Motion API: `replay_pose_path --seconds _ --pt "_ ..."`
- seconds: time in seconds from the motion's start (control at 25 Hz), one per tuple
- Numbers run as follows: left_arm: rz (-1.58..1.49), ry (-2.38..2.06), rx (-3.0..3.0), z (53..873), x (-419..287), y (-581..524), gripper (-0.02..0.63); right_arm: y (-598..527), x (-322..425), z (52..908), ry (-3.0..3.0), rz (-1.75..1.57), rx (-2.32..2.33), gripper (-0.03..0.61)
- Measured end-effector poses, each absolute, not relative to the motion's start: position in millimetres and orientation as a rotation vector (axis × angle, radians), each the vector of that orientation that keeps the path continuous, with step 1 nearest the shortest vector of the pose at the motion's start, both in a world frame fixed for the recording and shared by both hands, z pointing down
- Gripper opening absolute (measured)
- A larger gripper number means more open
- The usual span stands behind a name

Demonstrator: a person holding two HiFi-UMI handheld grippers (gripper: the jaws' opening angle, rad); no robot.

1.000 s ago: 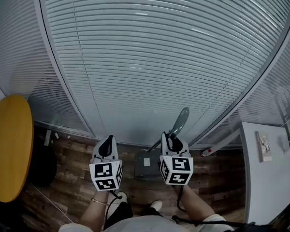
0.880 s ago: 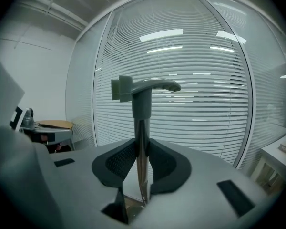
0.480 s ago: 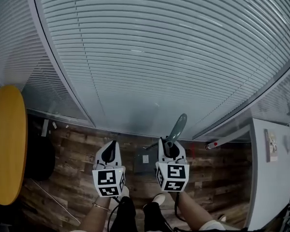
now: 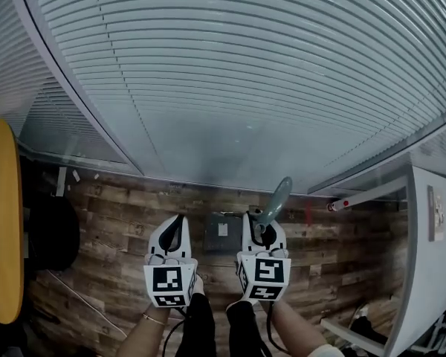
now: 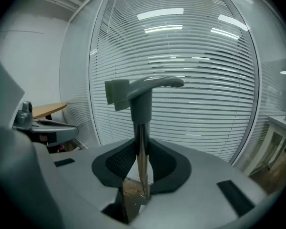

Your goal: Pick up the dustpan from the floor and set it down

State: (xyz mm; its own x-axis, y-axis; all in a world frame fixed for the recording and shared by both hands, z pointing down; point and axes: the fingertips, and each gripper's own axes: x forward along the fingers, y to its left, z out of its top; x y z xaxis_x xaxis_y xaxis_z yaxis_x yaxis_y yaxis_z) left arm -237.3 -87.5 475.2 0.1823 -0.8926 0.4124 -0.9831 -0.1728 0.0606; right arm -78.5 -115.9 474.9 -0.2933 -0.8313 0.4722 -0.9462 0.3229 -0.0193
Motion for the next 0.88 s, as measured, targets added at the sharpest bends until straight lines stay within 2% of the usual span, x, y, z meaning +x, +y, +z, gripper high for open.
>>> replay_pose_path --seconds 0.88 --pt "0.434 -1.734 2.184 549.8 -234.7 -136.5 0.018 -159.3 -95.1 538.0 -2.201 0.376 1.573 0.100"
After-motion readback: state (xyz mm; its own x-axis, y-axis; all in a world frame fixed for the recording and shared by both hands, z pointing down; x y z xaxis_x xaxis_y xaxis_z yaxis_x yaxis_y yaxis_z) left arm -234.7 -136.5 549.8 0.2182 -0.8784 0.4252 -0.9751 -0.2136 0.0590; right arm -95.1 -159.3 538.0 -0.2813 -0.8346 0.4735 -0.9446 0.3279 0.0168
